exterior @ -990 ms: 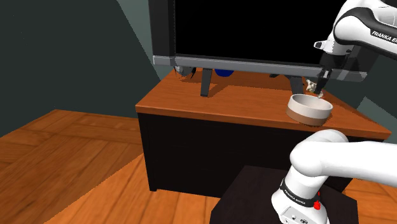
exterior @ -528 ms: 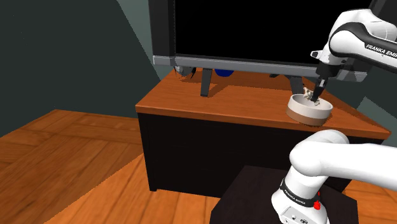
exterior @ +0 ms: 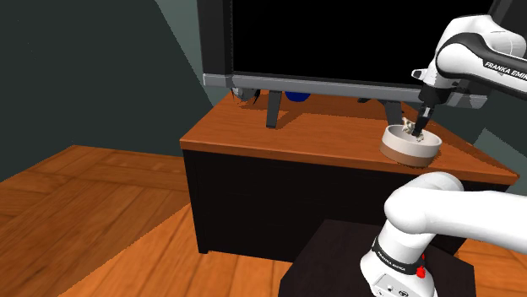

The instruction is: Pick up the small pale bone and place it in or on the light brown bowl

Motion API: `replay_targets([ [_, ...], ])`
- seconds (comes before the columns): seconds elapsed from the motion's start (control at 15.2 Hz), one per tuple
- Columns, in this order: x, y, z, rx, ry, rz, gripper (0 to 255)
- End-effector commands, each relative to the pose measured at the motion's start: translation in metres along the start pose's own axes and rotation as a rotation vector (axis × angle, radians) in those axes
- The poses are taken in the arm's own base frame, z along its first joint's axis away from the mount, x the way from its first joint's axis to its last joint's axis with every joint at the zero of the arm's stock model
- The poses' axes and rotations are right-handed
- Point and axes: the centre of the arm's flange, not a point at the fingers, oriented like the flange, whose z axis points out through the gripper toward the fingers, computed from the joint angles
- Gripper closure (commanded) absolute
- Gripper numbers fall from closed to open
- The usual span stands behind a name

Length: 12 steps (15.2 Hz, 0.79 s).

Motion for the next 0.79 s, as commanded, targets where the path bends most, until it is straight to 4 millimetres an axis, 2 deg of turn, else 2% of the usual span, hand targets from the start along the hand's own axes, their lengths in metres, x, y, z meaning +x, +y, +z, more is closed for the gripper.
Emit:
replay_targets([
  [0.0,0.0,0.0,0.0,0.0,0.0,0.0,0],
  [0.33,0.0,0.0,0.0,0.0,0.0,0.0,0],
  [0.59,0.0,0.0,-0.05,0.0,0.0,0.0,0],
  [0.73,0.0,0.0,-0.05,0.0,0.0,0.0,0],
])
